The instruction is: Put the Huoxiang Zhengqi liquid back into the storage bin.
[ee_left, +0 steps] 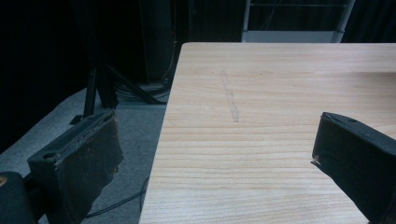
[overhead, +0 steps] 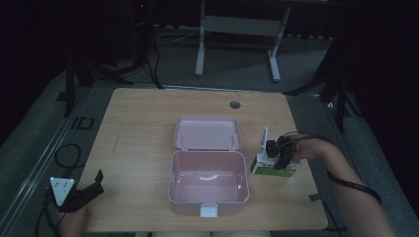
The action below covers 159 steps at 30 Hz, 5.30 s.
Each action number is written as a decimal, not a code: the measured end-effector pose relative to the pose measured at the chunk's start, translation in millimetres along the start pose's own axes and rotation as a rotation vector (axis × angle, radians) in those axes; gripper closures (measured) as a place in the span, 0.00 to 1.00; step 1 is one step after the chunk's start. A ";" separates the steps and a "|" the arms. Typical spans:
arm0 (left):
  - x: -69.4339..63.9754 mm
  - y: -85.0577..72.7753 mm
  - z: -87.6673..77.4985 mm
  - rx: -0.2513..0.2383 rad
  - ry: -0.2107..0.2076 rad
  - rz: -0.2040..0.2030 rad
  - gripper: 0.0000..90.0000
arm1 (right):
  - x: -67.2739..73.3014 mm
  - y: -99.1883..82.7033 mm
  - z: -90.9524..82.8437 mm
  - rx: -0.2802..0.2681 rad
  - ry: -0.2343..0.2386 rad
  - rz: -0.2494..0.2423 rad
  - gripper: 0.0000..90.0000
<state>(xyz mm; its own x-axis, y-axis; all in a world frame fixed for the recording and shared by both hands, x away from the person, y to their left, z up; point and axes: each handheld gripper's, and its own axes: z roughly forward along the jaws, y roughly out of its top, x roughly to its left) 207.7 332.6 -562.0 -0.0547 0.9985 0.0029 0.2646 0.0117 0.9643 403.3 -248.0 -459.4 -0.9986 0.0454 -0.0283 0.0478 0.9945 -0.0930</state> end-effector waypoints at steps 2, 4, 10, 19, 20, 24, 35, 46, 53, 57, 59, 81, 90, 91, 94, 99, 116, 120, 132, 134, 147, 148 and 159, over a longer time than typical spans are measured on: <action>0.0 0.0 -0.1 0.000 0.000 0.000 0.02 | 0.5 0.1 -3.2 -0.008 0.012 0.008 0.69; -0.2 0.0 -0.1 0.000 0.001 0.001 0.02 | 2.1 0.8 -6.5 -0.006 0.015 0.012 0.69; -0.2 0.0 -0.1 0.000 0.003 -0.001 0.02 | 9.1 3.1 -17.8 0.002 0.043 0.007 0.69; -0.1 0.0 0.1 0.000 0.004 -0.002 0.02 | 19.0 5.3 -41.7 -0.003 0.044 0.012 0.69; -0.1 0.0 0.1 0.000 0.004 -0.002 0.02 | 19.9 5.3 -44.4 -0.007 0.045 0.009 0.69; 0.0 0.1 0.1 0.001 0.005 -0.003 0.02 | 24.0 5.9 -55.3 0.003 0.054 0.014 0.69; 0.1 0.1 0.1 0.001 0.006 -0.006 0.02 | 38.3 4.9 -100.0 -0.010 0.045 0.021 0.69; 0.2 0.1 0.1 0.002 0.007 -0.007 0.02 | 52.5 15.3 -137.6 -0.004 0.027 0.020 0.69; 0.4 0.2 0.2 0.004 0.004 -0.007 0.02 | 60.8 30.7 -154.7 -0.035 0.032 0.004 0.69; 0.4 0.2 0.2 0.004 0.005 -0.006 0.02 | 63.6 42.7 -160.3 -0.039 0.031 0.011 0.69; 0.4 0.1 0.1 0.002 0.004 -0.007 0.02 | 64.6 48.6 -162.3 -0.041 0.032 0.012 0.69; 0.9 0.2 0.0 0.004 -0.001 -0.005 0.02 | 88.0 128.9 -165.4 -0.063 0.068 -0.096 0.69; 0.9 0.2 0.0 0.004 -0.005 -0.002 0.02 | 97.5 159.9 -156.8 -0.055 0.076 -0.141 0.69; 0.9 0.2 0.1 0.005 -0.005 -0.002 0.02 | 98.3 162.3 -155.5 -0.052 0.072 -0.145 0.69; 0.8 0.2 0.2 0.004 -0.006 -0.005 0.02 | 100.5 169.5 -151.5 -0.047 0.078 -0.151 0.69; 0.9 0.2 0.3 0.005 -0.006 -0.004 0.02 | 105.2 180.3 -142.0 -0.044 0.098 -0.173 0.69; 0.7 0.4 0.7 0.008 -0.005 -0.003 0.02 | 104.9 185.7 -88.0 0.001 0.117 -0.164 0.69; 0.9 0.4 0.8 0.007 -0.006 -0.004 0.02 | 104.2 186.7 -71.4 -0.004 0.140 -0.157 0.69; 0.9 0.4 0.9 0.009 -0.008 -0.004 0.02 | 102.4 189.4 -37.2 0.012 0.158 -0.145 0.69; 0.9 0.4 0.9 0.009 -0.008 -0.003 0.02 | 101.9 189.2 -35.6 0.014 0.162 -0.145 0.69; 0.7 0.5 1.1 0.010 -0.007 -0.003 0.02 | 103.9 187.8 -17.2 0.017 0.182 -0.141 0.69; 0.7 0.5 1.1 0.010 -0.007 -0.003 0.02 | 103.9 188.0 -17.3 0.017 0.181 -0.142 0.69; 0.8 0.6 1.2 0.012 -0.008 -0.001 0.02 | 103.2 187.6 -22.5 0.033 0.191 -0.137 0.63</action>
<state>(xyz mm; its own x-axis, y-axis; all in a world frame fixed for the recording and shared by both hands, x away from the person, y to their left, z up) 209.0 333.4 -561.7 -0.0470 0.9989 0.0000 0.2761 0.0130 0.9610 308.7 -54.6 -457.4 -0.9820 -0.0699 0.1756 -0.0911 0.9891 -0.1158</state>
